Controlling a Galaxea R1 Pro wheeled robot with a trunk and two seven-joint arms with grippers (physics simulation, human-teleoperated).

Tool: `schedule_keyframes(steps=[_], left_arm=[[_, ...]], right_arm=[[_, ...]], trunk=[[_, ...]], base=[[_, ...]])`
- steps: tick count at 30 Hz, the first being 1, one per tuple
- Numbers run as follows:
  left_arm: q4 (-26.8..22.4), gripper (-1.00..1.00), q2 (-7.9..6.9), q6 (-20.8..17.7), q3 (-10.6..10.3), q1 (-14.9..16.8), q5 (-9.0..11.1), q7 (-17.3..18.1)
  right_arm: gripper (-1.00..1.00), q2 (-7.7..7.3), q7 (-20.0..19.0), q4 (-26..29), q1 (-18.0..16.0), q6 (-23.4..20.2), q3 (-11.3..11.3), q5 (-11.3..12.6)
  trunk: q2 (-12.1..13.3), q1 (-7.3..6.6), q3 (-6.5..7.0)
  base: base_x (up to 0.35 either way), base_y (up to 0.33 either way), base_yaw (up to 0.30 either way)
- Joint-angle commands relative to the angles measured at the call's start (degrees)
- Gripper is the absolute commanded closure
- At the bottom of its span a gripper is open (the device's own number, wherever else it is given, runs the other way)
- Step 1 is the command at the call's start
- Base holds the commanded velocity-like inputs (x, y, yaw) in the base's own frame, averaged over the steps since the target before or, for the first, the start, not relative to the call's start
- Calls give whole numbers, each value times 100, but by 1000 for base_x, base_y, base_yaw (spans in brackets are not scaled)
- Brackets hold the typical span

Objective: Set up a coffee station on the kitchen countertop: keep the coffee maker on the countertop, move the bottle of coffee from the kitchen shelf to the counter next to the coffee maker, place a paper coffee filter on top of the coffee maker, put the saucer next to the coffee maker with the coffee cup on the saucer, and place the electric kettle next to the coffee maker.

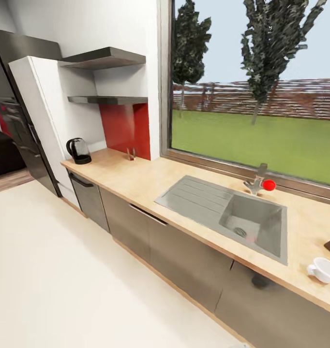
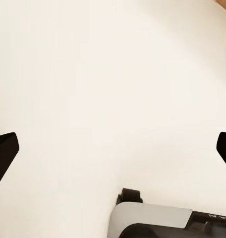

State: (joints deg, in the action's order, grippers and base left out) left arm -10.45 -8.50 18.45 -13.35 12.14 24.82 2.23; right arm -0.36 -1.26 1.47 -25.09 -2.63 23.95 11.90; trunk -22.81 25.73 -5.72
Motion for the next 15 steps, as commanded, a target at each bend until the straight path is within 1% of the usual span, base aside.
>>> schedule_keyframes(steps=[1, 15], left_arm=[[11, -100, -2, 19, -36, 7, 59, 23], [17, -100, -8, 27, -28, -1, 66, 23]], right_arm=[[-100, -4, -13, 11, 0, -27, 48, 59], [-100, 1, -14, 11, -3, -27, 48, 59]], trunk=[[-11, 6, -12], [-11, 6, -12]], base=[[241, 261, 279], [250, 251, 279]])
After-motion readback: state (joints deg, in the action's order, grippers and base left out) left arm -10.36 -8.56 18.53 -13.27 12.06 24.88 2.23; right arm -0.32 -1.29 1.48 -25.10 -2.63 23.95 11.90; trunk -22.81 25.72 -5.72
